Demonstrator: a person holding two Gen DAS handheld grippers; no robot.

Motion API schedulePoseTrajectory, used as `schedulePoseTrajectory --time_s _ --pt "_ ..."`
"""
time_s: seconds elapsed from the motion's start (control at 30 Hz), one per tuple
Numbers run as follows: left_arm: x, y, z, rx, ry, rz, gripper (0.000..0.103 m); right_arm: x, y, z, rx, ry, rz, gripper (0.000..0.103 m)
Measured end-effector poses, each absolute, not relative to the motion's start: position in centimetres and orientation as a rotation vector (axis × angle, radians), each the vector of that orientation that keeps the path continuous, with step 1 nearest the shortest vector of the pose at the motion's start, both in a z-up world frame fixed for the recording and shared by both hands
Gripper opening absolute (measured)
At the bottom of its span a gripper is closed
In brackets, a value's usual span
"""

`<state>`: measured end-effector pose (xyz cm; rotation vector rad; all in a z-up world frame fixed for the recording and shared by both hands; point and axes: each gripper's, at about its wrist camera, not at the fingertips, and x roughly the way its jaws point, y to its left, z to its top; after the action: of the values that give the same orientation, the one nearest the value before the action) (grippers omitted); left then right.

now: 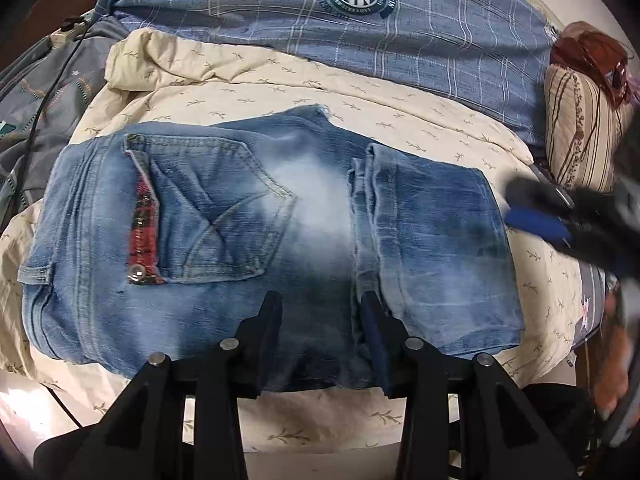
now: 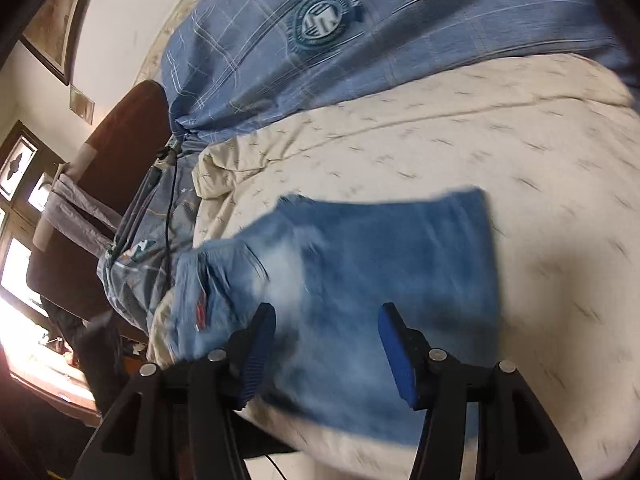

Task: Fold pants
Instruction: 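Open both tools and release the jeans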

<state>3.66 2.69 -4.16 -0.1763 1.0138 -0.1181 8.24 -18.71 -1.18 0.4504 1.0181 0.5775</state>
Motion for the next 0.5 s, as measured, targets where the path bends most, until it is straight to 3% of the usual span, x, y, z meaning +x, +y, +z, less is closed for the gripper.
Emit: schedulePoseTrajectory --time_s 0.23,0.5 --pt "4.2 4.2 -4.5 -0.197 1.022 -0.106 0.042 15.5 -15.5 -7.3 0.507 1.145 0.514 0.057" --pt "3.5 4.6 -4.5 -0.206 1.012 -0.107 0.042 11.1 -18.2 -4.6 0.570 1.048 0.536 0.060"
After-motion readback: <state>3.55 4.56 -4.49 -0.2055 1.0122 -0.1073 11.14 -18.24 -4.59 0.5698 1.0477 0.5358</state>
